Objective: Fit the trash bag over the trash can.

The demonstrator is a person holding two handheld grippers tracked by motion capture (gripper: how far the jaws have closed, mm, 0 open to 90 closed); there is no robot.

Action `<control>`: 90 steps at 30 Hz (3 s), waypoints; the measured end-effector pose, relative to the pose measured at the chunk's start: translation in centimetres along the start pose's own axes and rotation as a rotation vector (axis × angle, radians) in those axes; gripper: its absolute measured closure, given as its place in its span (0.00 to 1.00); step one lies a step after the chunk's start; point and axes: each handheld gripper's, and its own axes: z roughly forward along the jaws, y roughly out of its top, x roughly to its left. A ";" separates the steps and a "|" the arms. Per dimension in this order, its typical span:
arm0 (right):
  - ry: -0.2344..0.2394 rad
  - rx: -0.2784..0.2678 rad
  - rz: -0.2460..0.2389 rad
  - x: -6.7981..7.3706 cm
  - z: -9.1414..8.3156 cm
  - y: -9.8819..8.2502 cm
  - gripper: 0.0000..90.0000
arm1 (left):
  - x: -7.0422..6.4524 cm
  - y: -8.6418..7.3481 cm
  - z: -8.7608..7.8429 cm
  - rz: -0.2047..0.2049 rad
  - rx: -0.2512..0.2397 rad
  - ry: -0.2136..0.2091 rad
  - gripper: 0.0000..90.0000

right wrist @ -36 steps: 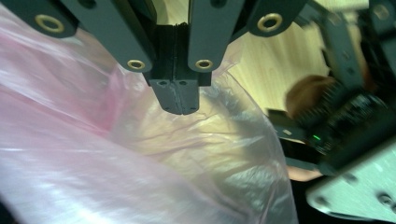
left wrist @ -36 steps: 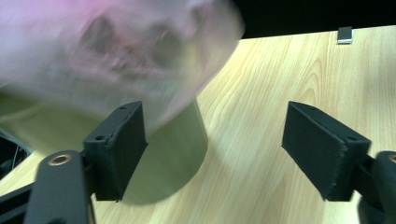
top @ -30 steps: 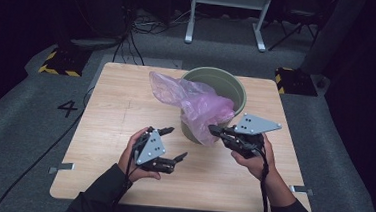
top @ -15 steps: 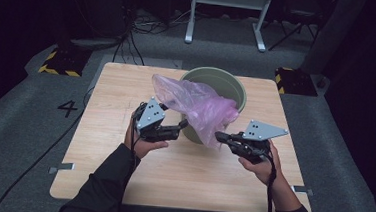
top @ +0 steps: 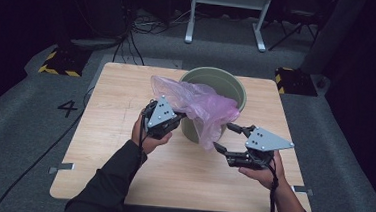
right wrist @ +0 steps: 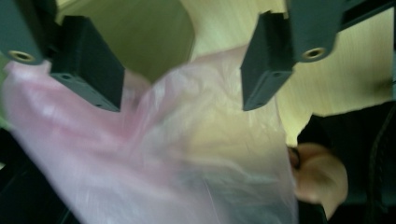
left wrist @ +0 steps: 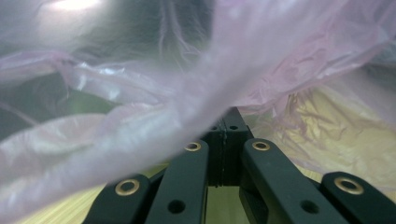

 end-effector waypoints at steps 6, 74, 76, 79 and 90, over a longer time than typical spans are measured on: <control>-0.047 -0.060 -0.054 1.4 -0.4 2.7 0.23 | -0.5 0.1 0.1 0.043 0.017 0.016 1.00; -0.383 0.211 0.200 -10.9 1.4 -0.6 1.00 | 2.3 2.3 -6.7 -0.086 -0.073 0.064 0.23; -0.372 0.207 0.200 -11.0 1.6 -0.8 1.00 | 2.8 2.8 -5.3 -0.045 -0.038 0.088 0.26; -0.374 0.210 0.199 -11.1 1.8 -1.1 1.00 | 3.7 3.1 -3.1 -0.028 0.011 0.111 0.35; -0.320 0.202 0.274 -13.0 2.6 -2.3 0.99 | 7.2 2.7 2.1 -0.005 0.088 0.096 1.00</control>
